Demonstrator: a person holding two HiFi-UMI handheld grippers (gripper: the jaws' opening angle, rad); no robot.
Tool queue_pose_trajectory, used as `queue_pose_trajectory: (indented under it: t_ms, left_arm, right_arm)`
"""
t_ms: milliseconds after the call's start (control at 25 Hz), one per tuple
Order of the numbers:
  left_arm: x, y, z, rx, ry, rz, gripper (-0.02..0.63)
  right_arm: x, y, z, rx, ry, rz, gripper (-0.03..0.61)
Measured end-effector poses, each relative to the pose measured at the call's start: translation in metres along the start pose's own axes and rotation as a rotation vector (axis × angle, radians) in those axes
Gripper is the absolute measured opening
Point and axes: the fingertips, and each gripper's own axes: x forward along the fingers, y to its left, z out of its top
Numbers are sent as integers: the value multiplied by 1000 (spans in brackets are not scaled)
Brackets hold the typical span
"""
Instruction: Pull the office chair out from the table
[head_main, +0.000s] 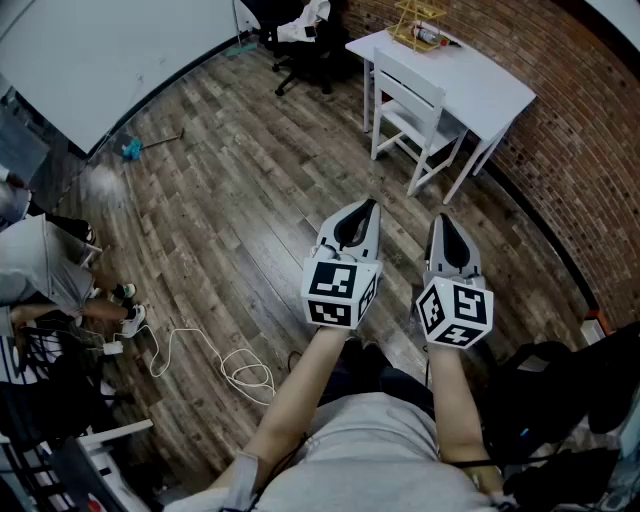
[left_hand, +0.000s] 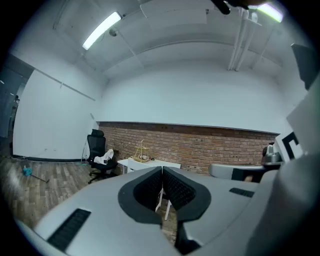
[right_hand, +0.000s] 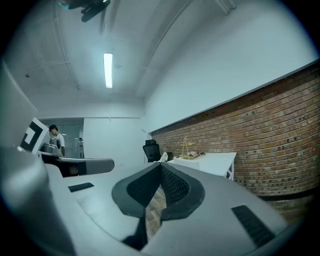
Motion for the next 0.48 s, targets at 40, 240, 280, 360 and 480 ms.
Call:
queue_pose_trajectory:
  t_ms: [40,240,280,360,480]
  left_arm:
    - [-1,0,0,3,1,3,15]
    - [-1,-1,0,6,1,9,15]
    - [-1,-1,0,6,2,10,15]
    - [-1,-1,-1,6,5,13,15]
    - [-2,-1,-2,7,6,15,15]
  right_arm:
    - [-1,1,0,-1,-1,1,15]
    - [-2,1,0,-1,-4,5,15]
    - [-2,1,0,0,-4,6,15]
    - [-2,0,0,1,-2,7,15]
    - [-1,-1,-1,0,1,13,15]
